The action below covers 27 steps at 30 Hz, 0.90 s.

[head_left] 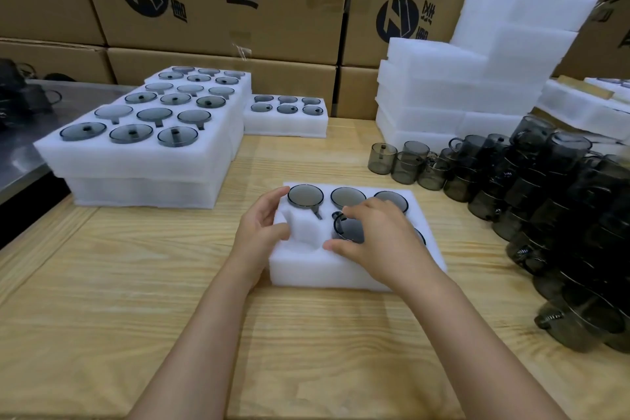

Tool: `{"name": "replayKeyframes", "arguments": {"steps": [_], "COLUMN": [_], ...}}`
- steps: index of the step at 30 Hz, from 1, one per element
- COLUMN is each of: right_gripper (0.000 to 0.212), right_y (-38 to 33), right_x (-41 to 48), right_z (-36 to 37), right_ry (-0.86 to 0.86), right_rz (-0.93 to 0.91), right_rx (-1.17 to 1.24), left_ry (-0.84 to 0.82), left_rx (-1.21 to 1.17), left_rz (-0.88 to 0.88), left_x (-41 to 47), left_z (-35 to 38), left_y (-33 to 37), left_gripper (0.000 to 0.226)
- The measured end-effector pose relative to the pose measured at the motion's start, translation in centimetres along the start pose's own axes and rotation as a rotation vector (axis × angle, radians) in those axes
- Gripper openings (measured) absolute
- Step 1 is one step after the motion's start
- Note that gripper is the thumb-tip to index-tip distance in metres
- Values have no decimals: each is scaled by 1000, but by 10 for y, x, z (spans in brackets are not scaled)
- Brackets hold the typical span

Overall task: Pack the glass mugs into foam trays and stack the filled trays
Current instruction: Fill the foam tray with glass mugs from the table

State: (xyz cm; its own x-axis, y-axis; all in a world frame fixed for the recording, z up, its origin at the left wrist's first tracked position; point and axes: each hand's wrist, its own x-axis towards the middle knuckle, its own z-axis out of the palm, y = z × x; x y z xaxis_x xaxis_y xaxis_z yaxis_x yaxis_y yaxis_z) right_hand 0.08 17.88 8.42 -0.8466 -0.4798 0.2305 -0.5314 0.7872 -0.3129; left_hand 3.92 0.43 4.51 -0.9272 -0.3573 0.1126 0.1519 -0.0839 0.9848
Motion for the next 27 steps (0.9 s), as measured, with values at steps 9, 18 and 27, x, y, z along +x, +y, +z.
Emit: {"name": "replayKeyframes", "arguments": {"steps": [9,18,27], "right_gripper": [50,56,56], "right_y": [10,11,8], "right_x": [33,36,39], "right_z": [1,22,21], "right_ry": [13,-171,-204], "right_rz": [242,277,271], "right_rx": [-39,-344,-414], "left_ry": [226,-37,-50], "left_rx": [1035,1429,1575], "left_rz": [129,-44,-66], "left_x": [9,20,22], "left_z": [57,79,79], "left_y": [32,8,12], "left_gripper": [40,53,54]}}
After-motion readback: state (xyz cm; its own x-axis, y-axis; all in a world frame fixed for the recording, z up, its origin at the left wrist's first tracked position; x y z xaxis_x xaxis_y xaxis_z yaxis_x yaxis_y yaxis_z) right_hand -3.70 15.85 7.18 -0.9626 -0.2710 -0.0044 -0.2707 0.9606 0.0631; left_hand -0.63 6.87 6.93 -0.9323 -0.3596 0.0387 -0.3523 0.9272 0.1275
